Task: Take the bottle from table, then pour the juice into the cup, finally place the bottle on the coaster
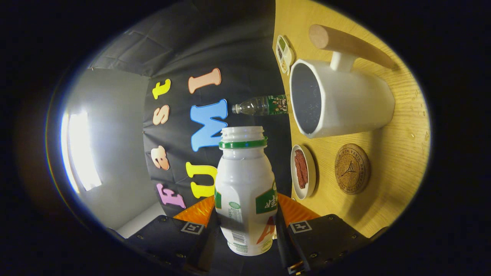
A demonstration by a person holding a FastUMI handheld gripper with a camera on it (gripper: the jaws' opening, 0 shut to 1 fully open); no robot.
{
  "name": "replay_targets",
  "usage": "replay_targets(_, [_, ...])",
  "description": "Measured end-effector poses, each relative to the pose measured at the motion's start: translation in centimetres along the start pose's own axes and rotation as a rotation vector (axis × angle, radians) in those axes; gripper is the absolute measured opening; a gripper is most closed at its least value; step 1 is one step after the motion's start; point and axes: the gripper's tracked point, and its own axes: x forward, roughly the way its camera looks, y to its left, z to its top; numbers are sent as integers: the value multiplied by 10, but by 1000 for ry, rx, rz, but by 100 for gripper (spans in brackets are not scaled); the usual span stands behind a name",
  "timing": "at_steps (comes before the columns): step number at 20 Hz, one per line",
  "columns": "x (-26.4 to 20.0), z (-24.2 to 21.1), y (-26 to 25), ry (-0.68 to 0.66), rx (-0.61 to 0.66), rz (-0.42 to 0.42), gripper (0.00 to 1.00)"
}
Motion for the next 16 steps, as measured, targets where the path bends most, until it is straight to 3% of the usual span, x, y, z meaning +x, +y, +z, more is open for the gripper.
replay_targets(16, [5, -1, 8, -17, 78, 49, 66])
